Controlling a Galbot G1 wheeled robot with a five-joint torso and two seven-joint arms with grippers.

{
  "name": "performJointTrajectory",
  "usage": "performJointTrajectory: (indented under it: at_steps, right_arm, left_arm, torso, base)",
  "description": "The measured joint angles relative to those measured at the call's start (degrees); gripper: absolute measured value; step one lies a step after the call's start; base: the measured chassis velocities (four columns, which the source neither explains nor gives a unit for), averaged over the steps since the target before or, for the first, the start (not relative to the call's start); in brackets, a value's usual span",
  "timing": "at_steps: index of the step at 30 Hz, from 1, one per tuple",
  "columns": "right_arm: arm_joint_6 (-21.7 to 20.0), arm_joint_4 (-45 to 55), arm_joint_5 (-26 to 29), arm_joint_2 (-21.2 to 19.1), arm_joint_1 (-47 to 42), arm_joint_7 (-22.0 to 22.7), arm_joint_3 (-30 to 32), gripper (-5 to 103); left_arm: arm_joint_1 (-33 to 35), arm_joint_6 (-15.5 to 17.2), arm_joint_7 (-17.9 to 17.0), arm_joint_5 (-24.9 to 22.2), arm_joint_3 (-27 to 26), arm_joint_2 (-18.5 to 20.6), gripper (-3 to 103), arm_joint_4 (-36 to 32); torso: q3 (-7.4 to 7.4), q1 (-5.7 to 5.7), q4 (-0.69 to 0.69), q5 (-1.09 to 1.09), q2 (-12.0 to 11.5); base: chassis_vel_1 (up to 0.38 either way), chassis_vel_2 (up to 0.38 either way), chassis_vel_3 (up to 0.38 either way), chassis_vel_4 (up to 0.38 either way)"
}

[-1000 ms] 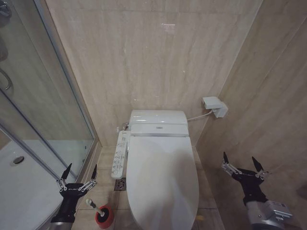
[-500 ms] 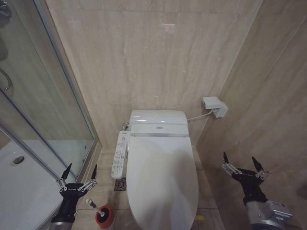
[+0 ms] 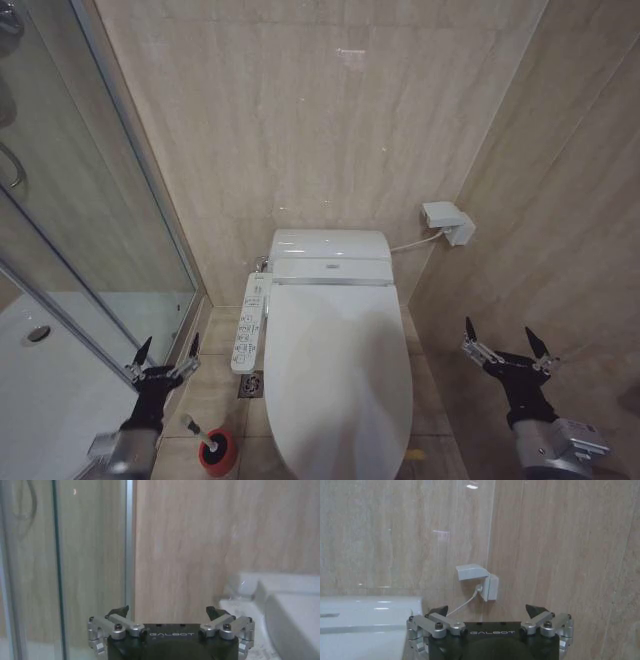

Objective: Open the toilet lid, clean the toilet bowl with a toilet brush, close the toilet lid, and flush.

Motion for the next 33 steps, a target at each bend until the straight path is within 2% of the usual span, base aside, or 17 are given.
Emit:
performJointTrajectory:
  at_steps: [2,3,5,6,10,24,33]
  right_arm:
    - [0.0,0.0,0.0,0.0,0.0,0.0,0.0,100]
    - [0.0,0.0,0.0,0.0,0.0,0.0,0.0,100]
    - [0.0,0.0,0.0,0.0,0.0,0.0,0.0,100]
    - [0.0,0.0,0.0,0.0,0.0,0.0,0.0,100]
    - [0.0,0.0,0.0,0.0,0.0,0.0,0.0,100]
    - [0.0,0.0,0.0,0.0,0.0,0.0,0.0,100]
    - [0.0,0.0,0.0,0.0,0.0,0.0,0.0,100]
  left_arm:
    - [-0.7,0.1,1.0,0.2,-0.7,0.3,100,-1.6]
    - [-0.6,0.0,1.1,0.2,-0.5,0.4,100,-4.0]
    - [-0.2,-0.1,1.1,0.2,0.1,0.3,100,-5.1]
    - [0.9,-0.9,1.1,0.6,0.7,-0.1,100,-6.9]
    - [2.8,-2.0,1.4,1.6,1.3,-0.7,100,-8.6]
    - [6.4,-6.8,2.0,5.9,0.7,-0.9,100,-6.9]
    - [7.9,-7.0,4.5,5.6,-1.2,-1.6,100,-6.8]
  torso:
    - [-0.01,0.01,-0.02,0.01,0.0]
    - [-0.02,0.00,-0.02,0.11,0.0]
    - [-0.01,0.01,0.03,0.10,0.0]
    - [-0.01,0.01,0.00,0.03,0.0]
    - [-0.01,0.00,0.03,0.08,0.0]
    - [-0.01,0.00,0.00,0.04,0.0]
    - [-0.01,0.00,0.01,0.05,0.0]
  base:
    - [0.000,0.000,0.000,0.000]
    - [0.000,0.000,0.000,0.000]
    - [0.000,0.000,0.000,0.000]
    - [0.000,0.000,0.000,0.000]
    - [0.000,0.000,0.000,0.000]
    - [0.000,0.000,0.000,0.000]
    - [0.000,0.000,0.000,0.000]
